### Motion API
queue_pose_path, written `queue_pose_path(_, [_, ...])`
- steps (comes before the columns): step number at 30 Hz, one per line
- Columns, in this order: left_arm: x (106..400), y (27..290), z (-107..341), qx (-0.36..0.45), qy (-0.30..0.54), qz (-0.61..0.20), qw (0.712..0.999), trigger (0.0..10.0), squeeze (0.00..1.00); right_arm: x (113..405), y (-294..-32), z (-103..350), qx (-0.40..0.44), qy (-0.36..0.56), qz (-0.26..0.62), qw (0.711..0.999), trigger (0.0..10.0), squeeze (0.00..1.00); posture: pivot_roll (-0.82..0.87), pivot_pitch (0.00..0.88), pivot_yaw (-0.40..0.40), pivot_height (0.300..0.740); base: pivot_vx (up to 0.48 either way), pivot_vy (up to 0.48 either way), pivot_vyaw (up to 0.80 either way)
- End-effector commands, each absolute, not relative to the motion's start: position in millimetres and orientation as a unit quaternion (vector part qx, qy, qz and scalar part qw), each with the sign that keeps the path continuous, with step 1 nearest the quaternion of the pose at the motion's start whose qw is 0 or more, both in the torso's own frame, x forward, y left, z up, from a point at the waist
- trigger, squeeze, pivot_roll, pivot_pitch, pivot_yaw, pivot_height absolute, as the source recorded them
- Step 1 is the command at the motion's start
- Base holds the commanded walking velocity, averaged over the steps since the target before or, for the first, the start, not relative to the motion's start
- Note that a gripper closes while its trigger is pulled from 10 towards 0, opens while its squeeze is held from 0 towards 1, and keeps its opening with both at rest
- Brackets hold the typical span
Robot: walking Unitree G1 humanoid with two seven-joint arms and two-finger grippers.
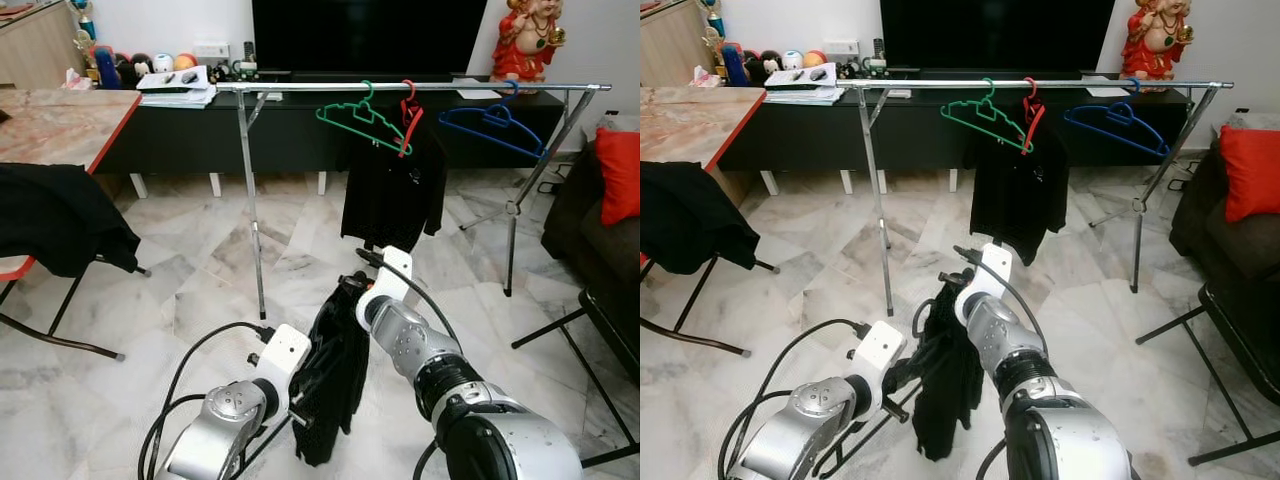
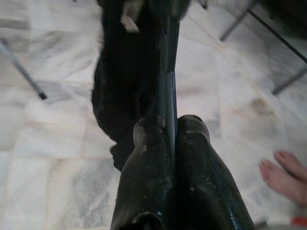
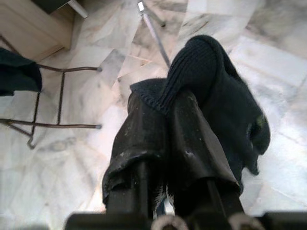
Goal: Hang hanger
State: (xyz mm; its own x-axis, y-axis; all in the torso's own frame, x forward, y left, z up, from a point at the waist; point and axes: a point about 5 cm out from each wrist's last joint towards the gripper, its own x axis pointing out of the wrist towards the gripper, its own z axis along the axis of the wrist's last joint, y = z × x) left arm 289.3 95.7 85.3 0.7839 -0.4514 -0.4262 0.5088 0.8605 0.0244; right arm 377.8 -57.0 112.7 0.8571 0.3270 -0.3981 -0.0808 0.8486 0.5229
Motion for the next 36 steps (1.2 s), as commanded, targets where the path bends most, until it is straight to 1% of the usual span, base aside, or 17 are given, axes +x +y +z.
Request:
queue_pose_path(1, [298.5, 97.0, 98.0, 0.057, 0.17, -0.238, 0.955, 10.0, 0.0, 379.0, -49.9, 119.8, 0.265, 0.237, 0.127, 0.926, 10.0, 0.0, 0.14, 0.047, -0.063, 0.74, 0.0, 0.0, 0.0])
queue_pose_path(4, [303.7, 95.7, 109.8, 0.038, 0.135, -0.239, 0.961, 10.0, 0.0, 370.8, -40.8, 109.3, 0.269, 0.257, 0.143, 0.917, 10.0, 0.0, 0.14, 0.043, -0.062, 0.74, 0.0, 0.0, 0.0])
queue_pose_path(6, [306.3, 97.1, 113.0, 0.045, 0.124, -0.225, 0.965, 10.0, 0.0, 366.2, -38.2, 102.3, 0.267, 0.268, 0.139, 0.915, 10.0, 0.0, 0.14, 0.04, -0.061, 0.74, 0.0, 0.0, 0.0])
queue_pose_path(10, [308.8, 103.0, 110.1, 0.062, 0.135, -0.199, 0.969, 10.0, 0.0, 362.3, -31.5, 100.2, 0.28, 0.274, 0.146, 0.908, 10.0, 0.0, 0.14, 0.039, -0.061, 0.74, 0.0, 0.0, 0.0])
queue_pose_path(13, [308.2, 104.3, 106.6, 0.062, 0.145, -0.2, 0.967, 10.0, 0.0, 361.0, -27.8, 100.6, 0.285, 0.275, 0.151, 0.906, 10.0, 0.0, 0.14, 0.038, -0.061, 0.74, 0.0, 0.0, 0.0])
queue_pose_path(16, [301.1, 102.4, 95.0, 0.069, 0.191, -0.232, 0.951, 10.0, 0.0, 365.0, -30.8, 105.4, 0.291, 0.265, 0.138, 0.909, 10.0, 0.0, 0.14, 0.037, -0.061, 0.74, 0.0, 0.0, 0.0])
queue_pose_path(17, [297.9, 101.8, 89.5, 0.085, 0.205, -0.245, 0.944, 10.0, 0.0, 367.5, -33.4, 108.2, 0.293, 0.259, 0.132, 0.911, 10.0, 0.0, 0.14, 0.036, -0.061, 0.74, 0.0, 0.0, 0.0])
queue_pose_path(19, [295.1, 102.8, 84.6, 0.102, 0.213, -0.249, 0.939, 10.0, 0.0, 371.8, -37.5, 113.6, 0.294, 0.249, 0.124, 0.914, 10.0, 0.0, 0.14, 0.036, -0.06, 0.74, 0.0, 0.0, 0.0])
queue_pose_path(23, [296.1, 105.4, 83.7, 0.085, 0.214, -0.228, 0.946, 10.0, 0.0, 380.9, -44.9, 128.6, 0.295, 0.226, 0.12, 0.921, 10.0, 0.0, 0.14, 0.039, -0.063, 0.74, 0.0, 0.0, 0.0])
queue_pose_path(26, [297.6, 105.9, 84.0, 0.089, 0.212, -0.223, 0.947, 10.0, 0.0, 382.1, -44.9, 131.9, 0.296, 0.223, 0.119, 0.921, 10.0, 0.0, 0.14, 0.041, -0.064, 0.74, 0.0, 0.0, 0.0])
queue_pose_path(30, [298.9, 106.3, 85.4, 0.09, 0.21, -0.217, 0.949, 10.0, 0.0, 381.4, -43.6, 131.5, 0.297, 0.224, 0.12, 0.921, 10.0, 0.0, 0.14, 0.042, -0.064, 0.74, 0.0, 0.0, 0.0])
queue_pose_path(32, [300.2, 109.5, 86.9, 0.104, 0.206, -0.207, 0.951, 10.0, 0.0, 378.9, -41.1, 127.2, 0.297, 0.23, 0.121, 0.919, 10.0, 0.0, 0.14, 0.045, -0.063, 0.74, 0.0, 0.0, 0.0])
queue_pose_path(36, [299.5, 110.7, 86.3, 0.105, 0.211, -0.211, 0.949, 10.0, 0.0, 375.7, -39.8, 121.4, 0.284, 0.237, 0.123, 0.921, 10.0, 0.0, 0.14, 0.046, -0.065, 0.74, 0.0, 0.0, 0.0])
